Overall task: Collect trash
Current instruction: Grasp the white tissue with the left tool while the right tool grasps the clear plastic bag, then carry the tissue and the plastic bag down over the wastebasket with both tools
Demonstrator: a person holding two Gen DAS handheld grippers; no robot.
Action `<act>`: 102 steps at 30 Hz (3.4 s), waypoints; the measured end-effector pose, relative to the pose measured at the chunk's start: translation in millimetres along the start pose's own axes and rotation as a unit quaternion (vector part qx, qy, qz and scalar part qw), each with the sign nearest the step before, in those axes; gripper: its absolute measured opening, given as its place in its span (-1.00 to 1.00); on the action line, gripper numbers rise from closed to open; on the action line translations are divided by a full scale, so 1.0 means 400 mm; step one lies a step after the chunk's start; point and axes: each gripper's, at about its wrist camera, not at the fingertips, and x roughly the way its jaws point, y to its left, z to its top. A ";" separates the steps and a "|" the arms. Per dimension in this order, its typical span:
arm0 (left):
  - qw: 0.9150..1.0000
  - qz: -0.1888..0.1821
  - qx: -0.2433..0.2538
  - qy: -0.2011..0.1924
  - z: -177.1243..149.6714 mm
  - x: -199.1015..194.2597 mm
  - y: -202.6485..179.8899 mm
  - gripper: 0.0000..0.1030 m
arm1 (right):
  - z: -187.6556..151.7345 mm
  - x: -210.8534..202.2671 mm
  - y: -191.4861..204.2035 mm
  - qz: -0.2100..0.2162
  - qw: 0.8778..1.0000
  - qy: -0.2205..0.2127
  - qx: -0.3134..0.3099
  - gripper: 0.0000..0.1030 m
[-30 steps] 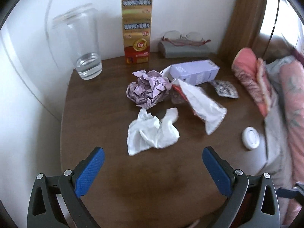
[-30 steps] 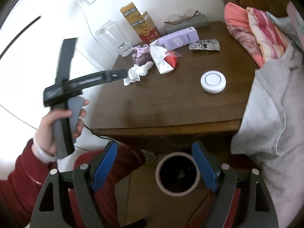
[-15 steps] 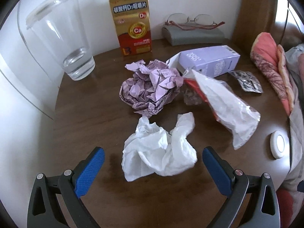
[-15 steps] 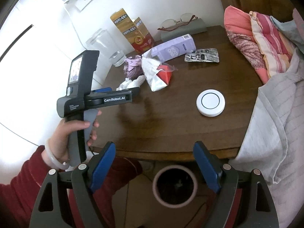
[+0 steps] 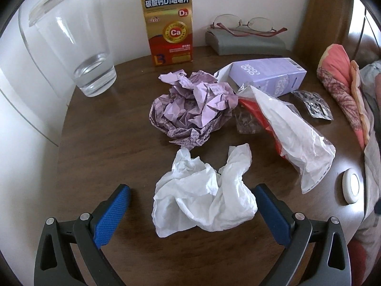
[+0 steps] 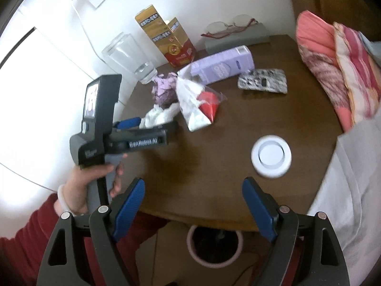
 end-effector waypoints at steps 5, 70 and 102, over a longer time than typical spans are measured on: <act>1.000 -0.006 0.010 -0.004 0.000 -0.002 -0.002 0.92 | 0.072 0.032 0.036 -0.003 1.000 0.006 -0.022 0.60; 1.000 -0.015 -0.002 -0.015 -0.025 -0.053 0.037 -0.69 | 0.223 0.254 0.085 -0.110 0.987 0.073 -0.094 -0.46; 0.998 -0.057 0.012 -0.038 -0.329 -0.331 -0.019 -0.69 | -0.141 -0.089 0.135 0.093 0.996 0.018 -0.001 -0.45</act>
